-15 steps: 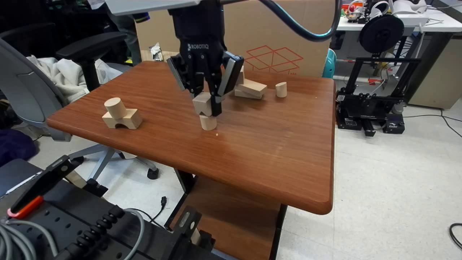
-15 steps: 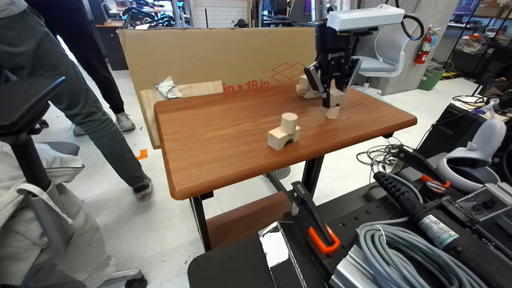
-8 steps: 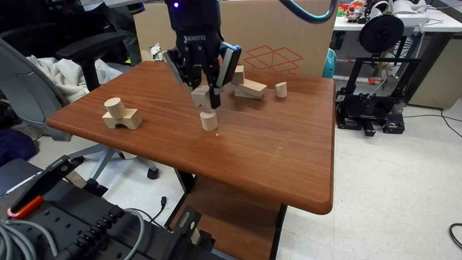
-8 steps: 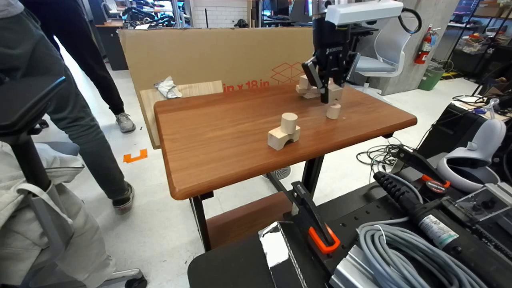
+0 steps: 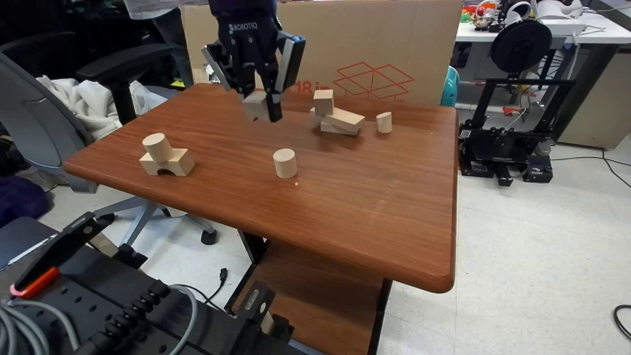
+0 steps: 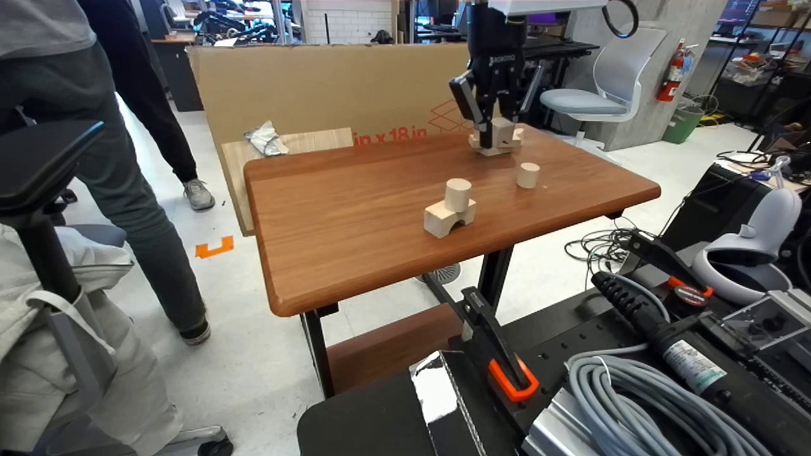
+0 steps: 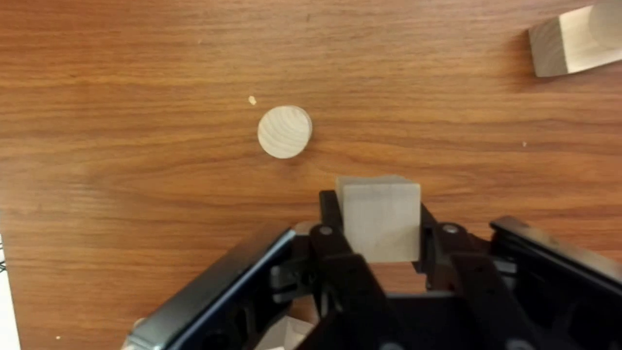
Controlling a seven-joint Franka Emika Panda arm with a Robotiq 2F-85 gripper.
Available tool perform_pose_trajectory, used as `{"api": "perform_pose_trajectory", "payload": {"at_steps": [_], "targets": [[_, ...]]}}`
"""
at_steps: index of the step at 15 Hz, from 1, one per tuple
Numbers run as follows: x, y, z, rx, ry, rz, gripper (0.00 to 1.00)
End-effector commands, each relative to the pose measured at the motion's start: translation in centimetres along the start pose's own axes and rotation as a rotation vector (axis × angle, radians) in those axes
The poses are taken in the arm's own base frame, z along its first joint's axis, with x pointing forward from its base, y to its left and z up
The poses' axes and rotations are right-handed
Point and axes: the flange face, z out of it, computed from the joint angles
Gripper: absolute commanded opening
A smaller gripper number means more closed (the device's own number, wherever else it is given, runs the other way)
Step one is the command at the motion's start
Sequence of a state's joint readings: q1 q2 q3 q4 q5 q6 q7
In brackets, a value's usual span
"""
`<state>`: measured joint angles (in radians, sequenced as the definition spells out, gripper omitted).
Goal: Put the stacked block on the table
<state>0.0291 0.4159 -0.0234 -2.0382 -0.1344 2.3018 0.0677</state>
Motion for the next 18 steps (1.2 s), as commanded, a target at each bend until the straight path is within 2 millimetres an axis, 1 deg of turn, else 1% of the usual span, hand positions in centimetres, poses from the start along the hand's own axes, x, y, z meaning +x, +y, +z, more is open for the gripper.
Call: {"api": "perform_pose_trajectory", "payload": {"at_steps": [1,3,6,12,14,16,17,18], "targets": [[1.5,-2.3,0.0,0.026,-0.002,-0.044,0.08],[2.2,-3.4,0.7,0.015,-0.002,-0.056,0.08],[3.0,-4.3,1.9,0.008,-0.013,-0.076,0.08],[4.4,-5.1,4.5,0.027,-0.034,-0.105,0.08],[4.7,-5.2,5.0,0.018,-0.035,-0.109,0.08],[4.9,-5.4,4.9,0.015,-0.031,-0.115,0.08],[4.9,-5.5,4.8,0.011,-0.031,-0.119,0.14],[4.8,-5.6,4.8,0.009,-0.030,-0.121,0.58]]}}
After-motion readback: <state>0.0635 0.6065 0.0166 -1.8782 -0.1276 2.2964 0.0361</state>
